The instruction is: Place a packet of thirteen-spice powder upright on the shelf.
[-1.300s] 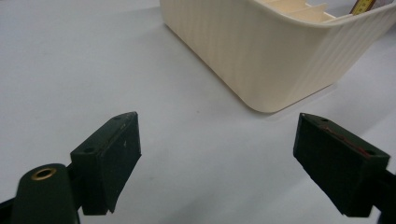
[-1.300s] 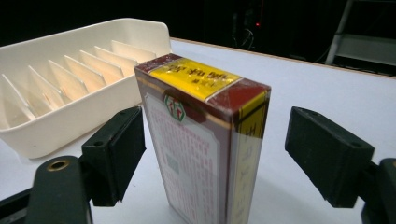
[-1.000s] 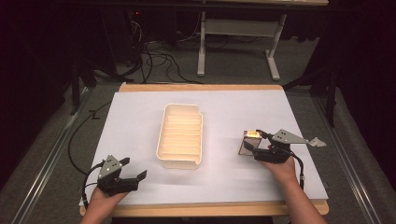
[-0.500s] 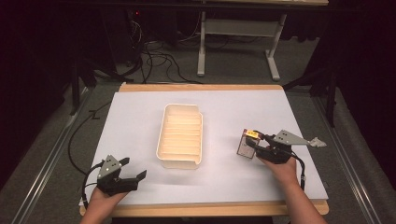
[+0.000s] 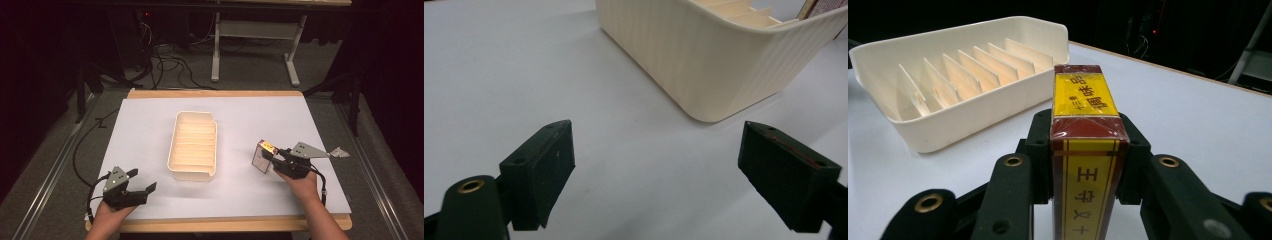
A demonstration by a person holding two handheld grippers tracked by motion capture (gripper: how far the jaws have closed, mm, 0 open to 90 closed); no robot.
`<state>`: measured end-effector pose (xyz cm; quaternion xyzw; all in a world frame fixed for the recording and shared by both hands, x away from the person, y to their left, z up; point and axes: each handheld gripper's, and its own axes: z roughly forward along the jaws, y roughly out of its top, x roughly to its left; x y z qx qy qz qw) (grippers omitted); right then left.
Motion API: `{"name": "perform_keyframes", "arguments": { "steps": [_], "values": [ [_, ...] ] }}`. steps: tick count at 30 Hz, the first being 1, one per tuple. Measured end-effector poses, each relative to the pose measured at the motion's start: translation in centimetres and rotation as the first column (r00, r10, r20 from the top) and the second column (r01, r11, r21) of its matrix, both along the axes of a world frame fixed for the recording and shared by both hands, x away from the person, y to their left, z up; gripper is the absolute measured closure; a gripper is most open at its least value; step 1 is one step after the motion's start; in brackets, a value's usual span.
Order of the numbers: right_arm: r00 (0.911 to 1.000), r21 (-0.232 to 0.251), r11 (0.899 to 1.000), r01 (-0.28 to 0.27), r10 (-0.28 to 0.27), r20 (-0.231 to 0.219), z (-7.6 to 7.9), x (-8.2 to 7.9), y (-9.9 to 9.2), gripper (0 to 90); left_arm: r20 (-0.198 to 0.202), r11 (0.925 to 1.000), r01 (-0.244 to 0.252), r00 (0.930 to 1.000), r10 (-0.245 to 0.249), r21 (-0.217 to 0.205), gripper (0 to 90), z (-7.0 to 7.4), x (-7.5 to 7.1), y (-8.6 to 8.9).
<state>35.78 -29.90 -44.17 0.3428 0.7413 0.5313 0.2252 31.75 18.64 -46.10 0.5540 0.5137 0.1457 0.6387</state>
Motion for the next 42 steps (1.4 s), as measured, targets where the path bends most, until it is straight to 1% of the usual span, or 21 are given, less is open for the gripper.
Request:
{"name": "perform_keyframes", "arguments": {
  "steps": [4, 11, 12, 16, 17, 23, 30, 31, 36, 38, 39, 42],
  "values": [
    [1.0000, 0.000, 1.000, 0.006, -0.006, -0.006, 0.0, -0.1, 0.0, 68.5, 0.003, 1.0000, -0.001, 1.0000, 0.001, 0.002, 15.8, 0.0, 0.0, 0.0],
    [1.0000, -0.003, 1.000, 0.005, -0.005, -0.002, 0.2, -0.1, 0.1, 68.6, 0.007, 1.0000, -0.003, 1.0000, 0.003, 0.001, 15.8, 0.1, 0.0, 0.1],
    [1.0000, -0.009, 1.000, 0.002, -0.002, 0.007, 0.2, -0.1, 0.1, 68.6, 0.007, 1.0000, -0.003, 1.0000, 0.003, 0.002, 15.8, 0.1, 0.0, 0.1],
    [0.9997, 0.006, 1.000, 0.010, -0.010, 0.021, 0.5, -0.3, -0.1, 68.6, 0.007, 1.0000, -0.003, 1.0000, 0.003, 0.002, 15.8, 0.1, 0.0, 0.1],
    [0.9998, 0.011, 1.000, 0.011, -0.012, 0.019, 0.6, -0.3, -0.2, 68.7, 0.009, 1.0000, -0.004, 1.0000, 0.004, 0.002, 15.8, 0.1, 0.0, 0.1],
    [0.9996, 0.021, 1.000, 0.000, -0.001, 0.029, 1.1, -0.3, -0.6, 68.9, 0.011, 1.0000, -0.003, 0.9999, 0.003, 0.003, 15.8, 0.1, 0.0, 0.1],
    [0.9962, 0.002, 0.998, -0.057, 0.057, 0.066, 2.2, -0.6, 0.1, 68.9, 0.014, 1.0000, -0.005, 0.9999, 0.005, 0.003, 15.8, 0.1, 0.0, 0.2],
    [0.9947, 0.011, 0.997, -0.077, 0.076, 0.069, 2.4, -0.6, 0.4, 68.8, 0.014, 1.0000, -0.006, 0.9999, 0.005, 0.004, 15.8, 0.1, 0.0, 0.2],
    [0.9881, 0.010, 0.990, -0.142, 0.141, 0.061, 2.9, -0.4, 1.4, 68.8, 0.014, 1.0000, -0.007, 0.9999, 0.006, 0.006, 15.9, 0.1, 0.0, 0.3],
    [0.9857, 0.005, 0.988, -0.157, 0.156, 0.065, 3.1, -0.2, 1.9, 68.8, 0.015, 1.0000, -0.006, 0.9999, 0.006, 0.007, 15.9, 0.1, 0.0, 0.3],
    [0.9835, 0.016, 0.985, -0.172, 0.171, 0.060, 3.2, 0.0, 2.1, 68.8, 0.015, 0.9999, -0.006, 0.9999, 0.006, 0.008, 15.9, 0.1, 0.0, 0.3],
    [0.9794, 0.034, 0.980, -0.195, 0.193, 0.058, 3.3, 0.5, 2.8, 68.8, 0.019, 1.0000, -0.008, 0.9998, 0.008, 0.003, 15.8, 0.2, -0.1, 0.3]
  ]
}}
